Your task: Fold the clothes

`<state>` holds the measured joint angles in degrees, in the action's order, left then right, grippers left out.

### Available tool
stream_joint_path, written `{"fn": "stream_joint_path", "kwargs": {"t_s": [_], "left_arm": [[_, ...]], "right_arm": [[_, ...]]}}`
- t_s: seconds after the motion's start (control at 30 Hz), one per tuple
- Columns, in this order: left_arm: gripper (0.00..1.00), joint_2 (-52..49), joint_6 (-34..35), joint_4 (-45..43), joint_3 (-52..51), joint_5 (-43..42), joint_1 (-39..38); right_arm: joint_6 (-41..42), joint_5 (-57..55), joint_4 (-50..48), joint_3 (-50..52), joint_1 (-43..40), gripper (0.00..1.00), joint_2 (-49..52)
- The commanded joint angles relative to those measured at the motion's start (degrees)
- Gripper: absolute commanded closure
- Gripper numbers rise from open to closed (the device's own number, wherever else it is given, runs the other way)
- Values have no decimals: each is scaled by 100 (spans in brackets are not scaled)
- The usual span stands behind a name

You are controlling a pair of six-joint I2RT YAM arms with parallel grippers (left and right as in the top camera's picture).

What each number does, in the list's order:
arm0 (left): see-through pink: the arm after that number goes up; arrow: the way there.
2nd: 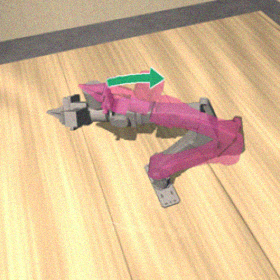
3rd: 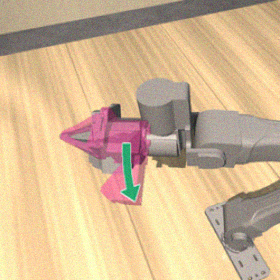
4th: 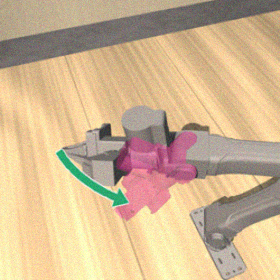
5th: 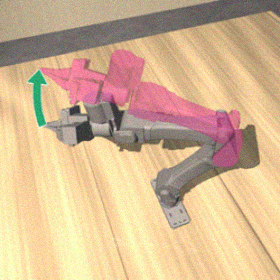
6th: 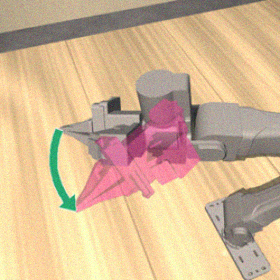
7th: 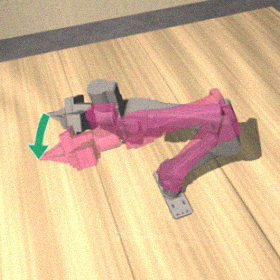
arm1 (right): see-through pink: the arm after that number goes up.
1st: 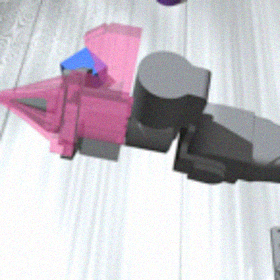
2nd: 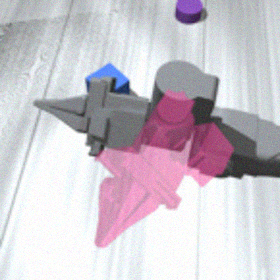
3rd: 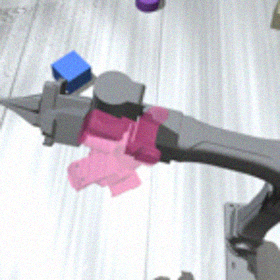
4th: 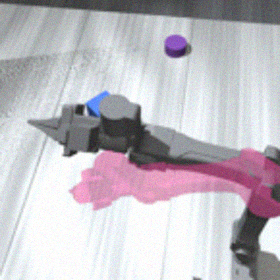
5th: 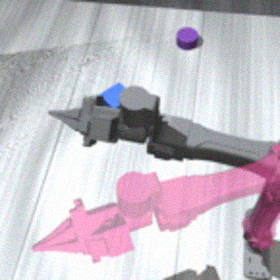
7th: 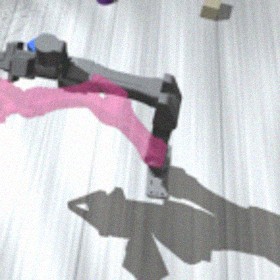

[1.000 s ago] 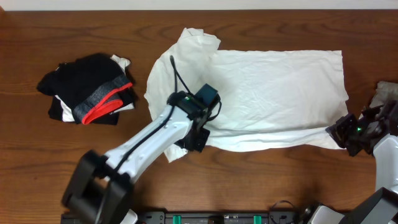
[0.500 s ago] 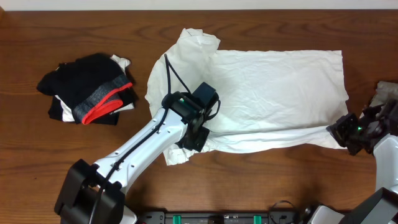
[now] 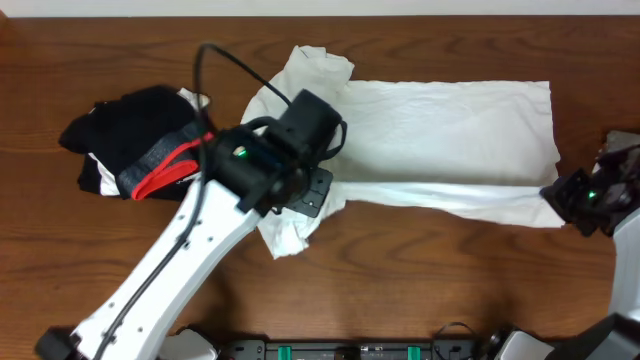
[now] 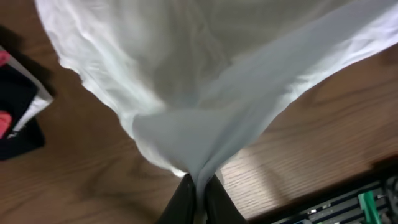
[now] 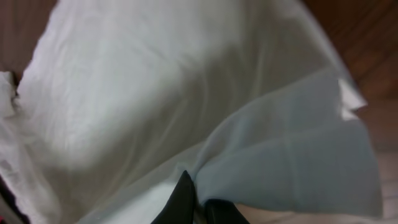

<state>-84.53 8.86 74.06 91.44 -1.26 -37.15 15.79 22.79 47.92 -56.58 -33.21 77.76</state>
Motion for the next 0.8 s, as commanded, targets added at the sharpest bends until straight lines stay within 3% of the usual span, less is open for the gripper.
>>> {"fn": "stream_joint_path", "kwargs": {"t_s": [0.0, 0.33, 0.77], "left_arm": [[94, -87, -96, 74, 9, 131, 20], [94, -59, -289, 1019, 39, 527, 22], [94, 581, -96, 501, 837, 1611, 22]], "right_arm": [[-267, -332, 39, -337, -26, 97, -315], [-295, -282, -208, -511, -26, 99, -514], [-501, 828, -608, -1270, -26, 99, -715]]}}
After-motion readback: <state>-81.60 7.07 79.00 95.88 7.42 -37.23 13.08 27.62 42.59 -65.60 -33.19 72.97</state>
